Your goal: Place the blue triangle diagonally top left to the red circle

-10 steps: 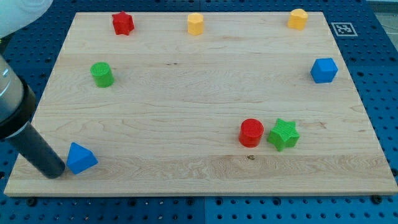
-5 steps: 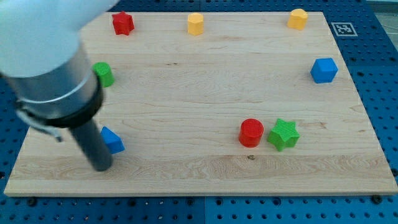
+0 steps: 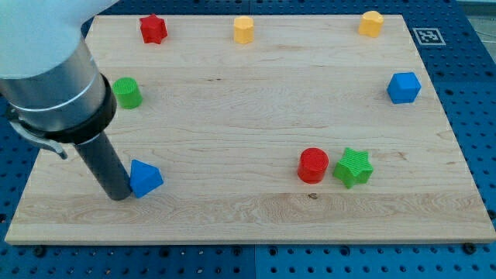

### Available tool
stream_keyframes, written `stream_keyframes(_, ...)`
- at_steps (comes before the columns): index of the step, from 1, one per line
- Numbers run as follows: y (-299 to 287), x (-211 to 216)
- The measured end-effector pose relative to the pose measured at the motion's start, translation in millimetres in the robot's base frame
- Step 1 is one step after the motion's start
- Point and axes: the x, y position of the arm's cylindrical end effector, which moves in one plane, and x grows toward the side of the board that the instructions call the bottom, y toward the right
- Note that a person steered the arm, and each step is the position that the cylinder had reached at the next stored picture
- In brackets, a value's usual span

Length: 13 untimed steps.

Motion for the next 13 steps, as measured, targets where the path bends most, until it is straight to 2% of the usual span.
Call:
stream_keyframes(2, 50, -18)
stream_keyframes(4, 58, -41)
stream_keyframes(7, 113, -67)
stream_keyframes(8, 116, -73)
stream_keyframes(9, 103, -98)
stream_keyframes(13, 129, -101)
